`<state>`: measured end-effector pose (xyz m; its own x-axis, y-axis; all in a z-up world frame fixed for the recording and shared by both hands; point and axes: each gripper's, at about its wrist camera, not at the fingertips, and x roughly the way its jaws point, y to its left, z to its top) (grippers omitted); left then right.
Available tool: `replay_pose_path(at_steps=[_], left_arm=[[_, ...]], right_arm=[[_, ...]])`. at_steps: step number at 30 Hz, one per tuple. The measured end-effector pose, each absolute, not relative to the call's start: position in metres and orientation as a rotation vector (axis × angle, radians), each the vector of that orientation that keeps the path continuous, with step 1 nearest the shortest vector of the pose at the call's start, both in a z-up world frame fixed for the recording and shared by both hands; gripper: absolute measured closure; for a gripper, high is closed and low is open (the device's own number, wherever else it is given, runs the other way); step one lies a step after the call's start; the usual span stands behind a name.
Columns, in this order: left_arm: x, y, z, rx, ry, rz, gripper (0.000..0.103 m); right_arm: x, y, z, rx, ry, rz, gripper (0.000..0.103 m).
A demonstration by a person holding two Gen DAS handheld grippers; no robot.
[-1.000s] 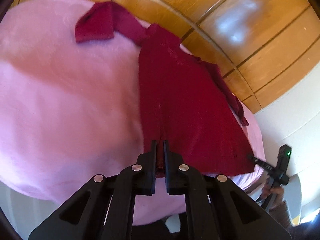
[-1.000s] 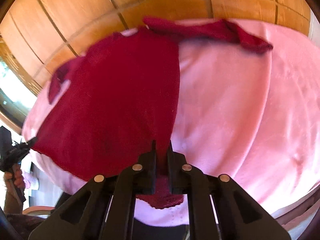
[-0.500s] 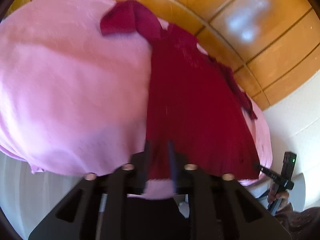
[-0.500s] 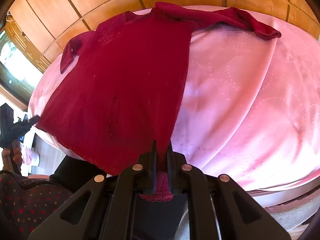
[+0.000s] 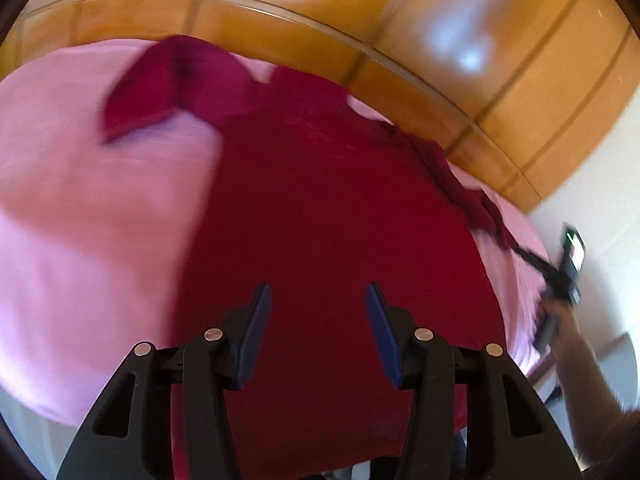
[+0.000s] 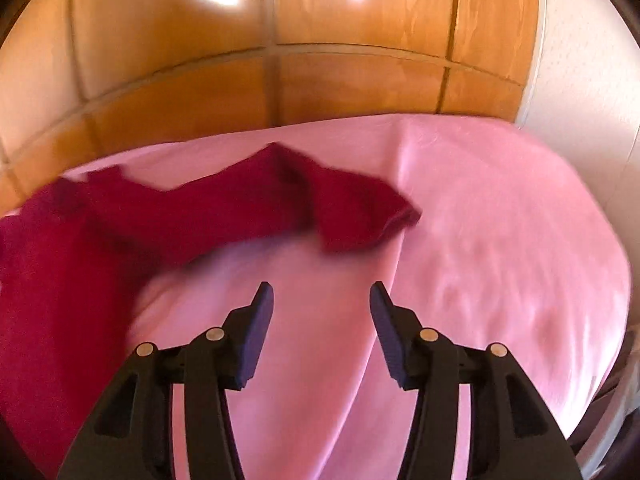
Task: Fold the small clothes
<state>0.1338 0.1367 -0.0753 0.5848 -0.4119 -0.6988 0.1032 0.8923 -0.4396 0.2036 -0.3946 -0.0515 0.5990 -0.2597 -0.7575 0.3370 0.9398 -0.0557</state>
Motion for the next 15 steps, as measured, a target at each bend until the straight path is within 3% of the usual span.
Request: replay_pose_path(at_steps=[4,5,6,8,15], left_arm=[[0.149,0.102,-0.084,-0.313,0.939,-0.363,0.052],[0.154,0.094,-0.087,-0.299,0.948,-0.378,0.052],[0.157,0.088,-0.088,-0.285,0.951,-0.383,0.052],[0.163,0.076,-0.092,-0.248,0.957,-0.384,0.052],[0.177,0.074,-0.113,-0.259,1.016,-0.387,0.052]], right_arm=[[0.249,-0.406,-0.079,0.029,0.923,-0.406,0.057],[0.253,-0.408,-0.081,0.014,0.936,-0.413,0.065],[0.256,-0.412,-0.082,0.000,0.951,-0.409,0.080],[0.251,-0.417,-0.073,-0.018,0.934,-0.412,0.097],[0.215,-0.462,0.033,0.115,0.717,-0.406,0.098]])
